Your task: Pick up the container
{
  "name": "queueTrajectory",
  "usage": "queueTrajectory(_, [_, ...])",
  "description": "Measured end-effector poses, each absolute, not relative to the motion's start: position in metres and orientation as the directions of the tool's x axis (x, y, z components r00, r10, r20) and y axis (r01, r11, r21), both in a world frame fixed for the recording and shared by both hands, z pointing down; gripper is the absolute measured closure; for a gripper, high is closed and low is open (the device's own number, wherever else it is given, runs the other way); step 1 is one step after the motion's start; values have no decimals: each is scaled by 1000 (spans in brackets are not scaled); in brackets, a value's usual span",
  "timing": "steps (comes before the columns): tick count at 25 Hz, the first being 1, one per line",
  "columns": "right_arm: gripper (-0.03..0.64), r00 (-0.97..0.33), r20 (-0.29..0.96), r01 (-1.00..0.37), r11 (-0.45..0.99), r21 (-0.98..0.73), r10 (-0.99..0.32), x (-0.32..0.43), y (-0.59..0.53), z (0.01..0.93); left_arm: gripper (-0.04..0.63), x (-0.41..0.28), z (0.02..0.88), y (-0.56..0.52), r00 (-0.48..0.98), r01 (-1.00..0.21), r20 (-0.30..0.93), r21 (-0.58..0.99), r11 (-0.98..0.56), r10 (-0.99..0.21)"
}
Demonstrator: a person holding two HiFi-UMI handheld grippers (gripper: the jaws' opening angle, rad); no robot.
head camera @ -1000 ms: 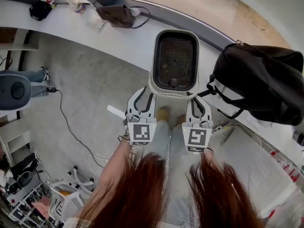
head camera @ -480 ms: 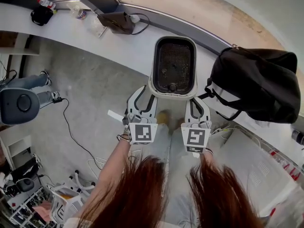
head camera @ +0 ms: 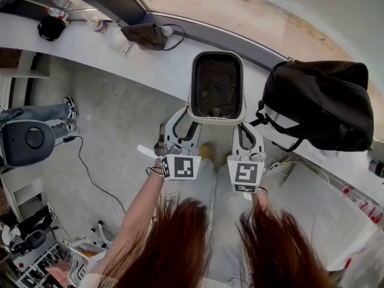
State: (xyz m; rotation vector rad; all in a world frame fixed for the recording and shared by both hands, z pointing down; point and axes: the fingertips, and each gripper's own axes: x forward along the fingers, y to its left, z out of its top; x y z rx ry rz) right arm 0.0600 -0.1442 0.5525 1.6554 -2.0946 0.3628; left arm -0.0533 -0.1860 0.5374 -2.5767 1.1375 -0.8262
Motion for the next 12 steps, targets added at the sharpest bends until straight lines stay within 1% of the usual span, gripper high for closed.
queueTrajectory(12, [591,-166,489,-965,243,98,-856,68,-148,542,430,-50,528,-202,552,-607,407,-403,-685,-728])
